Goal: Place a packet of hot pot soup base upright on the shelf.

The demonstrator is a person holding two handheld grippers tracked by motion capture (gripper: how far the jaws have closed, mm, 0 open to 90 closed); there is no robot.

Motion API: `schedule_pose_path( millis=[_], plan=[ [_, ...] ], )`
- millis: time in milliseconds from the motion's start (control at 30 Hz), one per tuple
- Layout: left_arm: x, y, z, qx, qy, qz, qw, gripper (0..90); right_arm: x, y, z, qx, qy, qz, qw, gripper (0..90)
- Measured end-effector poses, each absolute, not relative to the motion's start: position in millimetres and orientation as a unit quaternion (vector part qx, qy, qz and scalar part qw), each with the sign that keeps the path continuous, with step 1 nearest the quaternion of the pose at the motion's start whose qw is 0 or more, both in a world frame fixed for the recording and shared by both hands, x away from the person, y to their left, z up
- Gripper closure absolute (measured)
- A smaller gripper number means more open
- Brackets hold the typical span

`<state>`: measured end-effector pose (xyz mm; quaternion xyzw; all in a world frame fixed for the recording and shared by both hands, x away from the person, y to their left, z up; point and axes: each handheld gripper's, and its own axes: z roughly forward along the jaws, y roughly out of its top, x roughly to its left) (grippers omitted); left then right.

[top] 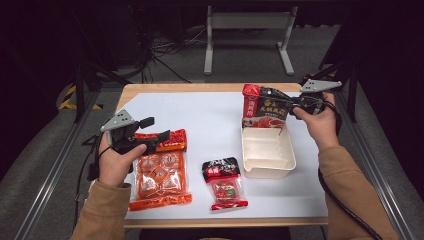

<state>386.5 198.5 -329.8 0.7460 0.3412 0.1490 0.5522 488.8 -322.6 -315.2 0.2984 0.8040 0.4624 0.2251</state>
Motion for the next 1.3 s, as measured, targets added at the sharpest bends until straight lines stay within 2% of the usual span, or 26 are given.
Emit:
schedule_pose_path(
  millis=[133,300,333,367,400,433,567,967,1300],
  plan=[
    [387.1,201.6,-333.0,0.744,0.344,0.155,0.551,20.4,489.0,-322.3,-314.5,0.3,0.804,0.46,0.225,73.2],
    [387.8,203.4,-335.5,0.748,0.344,0.155,0.546,18.4,488.6,-321.8,-312.9,0.307,0.801,0.463,0.224,68.6],
    [388.0,203.9,-336.1,0.751,0.343,0.154,0.543,18.2,487.1,-322.1,-311.7,0.318,0.788,0.484,0.211,61.1],
    [388.1,204.4,-336.4,0.753,0.342,0.153,0.54,18.2,487.1,-322.1,-311.7,0.318,0.788,0.484,0.211,61.1],
    [387.9,205.2,-337.3,0.754,0.347,0.153,0.537,17.1,485.9,-322.2,-309.7,0.32,0.784,0.49,0.208,53.0],
    [387.9,205.2,-337.3,0.754,0.347,0.153,0.537,16.2,485.9,-322.2,-309.7,0.32,0.784,0.49,0.208,53.0],
    [388.4,208.3,-339.9,0.756,0.353,0.148,0.531,13.2,481.1,-323.8,-303.0,0.328,0.773,0.504,0.202,37.3],
    [387.5,217.9,-343.8,0.772,0.342,0.143,0.516,12.5,456.6,-341.7,-289.6,0.335,0.765,0.506,0.216,30.0],
    [390.6,225.9,-347.9,0.781,0.343,0.139,0.503,12.0,432.9,-349.6,-275.9,0.331,0.762,0.511,0.221,29.1]
  ],
)
